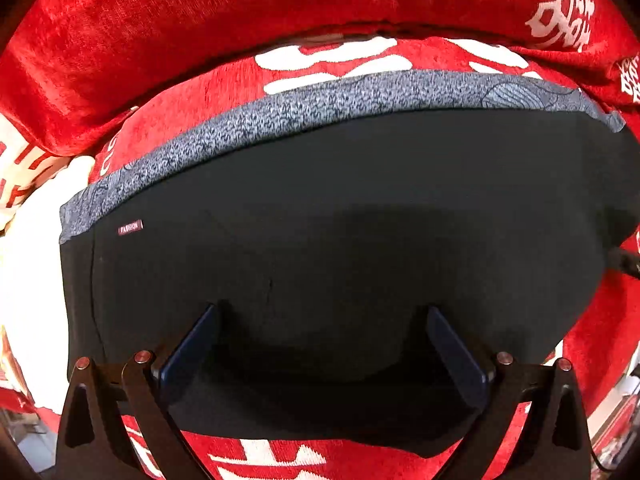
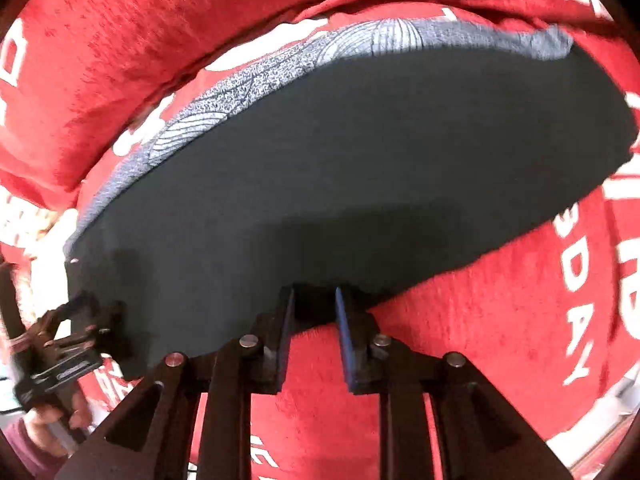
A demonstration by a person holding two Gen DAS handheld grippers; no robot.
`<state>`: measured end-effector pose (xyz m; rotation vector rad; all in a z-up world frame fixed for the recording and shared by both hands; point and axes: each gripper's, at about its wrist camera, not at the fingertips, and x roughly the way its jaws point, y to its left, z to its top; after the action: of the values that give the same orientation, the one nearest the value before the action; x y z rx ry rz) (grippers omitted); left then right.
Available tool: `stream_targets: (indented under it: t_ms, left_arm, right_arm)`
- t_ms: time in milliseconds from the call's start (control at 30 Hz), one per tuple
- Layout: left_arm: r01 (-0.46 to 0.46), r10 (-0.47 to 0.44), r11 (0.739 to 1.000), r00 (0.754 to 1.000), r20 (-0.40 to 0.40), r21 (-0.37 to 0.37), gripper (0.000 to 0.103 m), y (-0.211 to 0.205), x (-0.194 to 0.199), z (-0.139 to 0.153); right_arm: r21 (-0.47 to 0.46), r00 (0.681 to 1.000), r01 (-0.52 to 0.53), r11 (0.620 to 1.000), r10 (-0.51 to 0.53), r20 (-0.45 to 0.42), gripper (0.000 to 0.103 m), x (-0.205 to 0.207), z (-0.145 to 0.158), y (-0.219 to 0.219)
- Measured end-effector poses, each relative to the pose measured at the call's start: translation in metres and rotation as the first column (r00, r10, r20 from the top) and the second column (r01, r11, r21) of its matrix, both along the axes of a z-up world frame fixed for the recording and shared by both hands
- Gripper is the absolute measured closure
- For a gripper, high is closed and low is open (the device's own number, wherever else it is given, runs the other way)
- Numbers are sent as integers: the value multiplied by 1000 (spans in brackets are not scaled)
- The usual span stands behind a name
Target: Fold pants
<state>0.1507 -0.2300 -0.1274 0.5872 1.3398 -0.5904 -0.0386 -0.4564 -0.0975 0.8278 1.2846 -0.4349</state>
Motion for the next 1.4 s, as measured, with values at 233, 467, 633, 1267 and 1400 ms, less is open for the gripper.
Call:
stream_targets:
  t_ms: [233, 467, 633, 1267, 1400]
  left_arm:
    - [-3, 2, 1000, 1000, 6, 25, 0, -6, -3, 9]
    - [45, -46, 999, 998, -40, -29, 0, -45, -33, 22]
    - [120, -123, 992, 990, -67, -42, 0, -80, -59, 24]
    - [78, -79, 994, 997, -3, -72, 0, -198, -96, 28]
    - [39, -39, 998, 999, -10, -46, 0, -212, -94, 17]
  right_arm:
    - [108, 986, 162, 981, -166, 31, 77, -66, 6, -19]
    - [152, 940, 325, 933, -337, 59, 69, -92, 7, -60]
    - [189, 941, 323, 927, -336, 41, 63, -119, 3, -58]
    - [164, 801, 558, 813, -580, 149, 62, -175, -14, -218]
    - [196, 802, 548, 813, -577, 153, 64, -168, -28, -241]
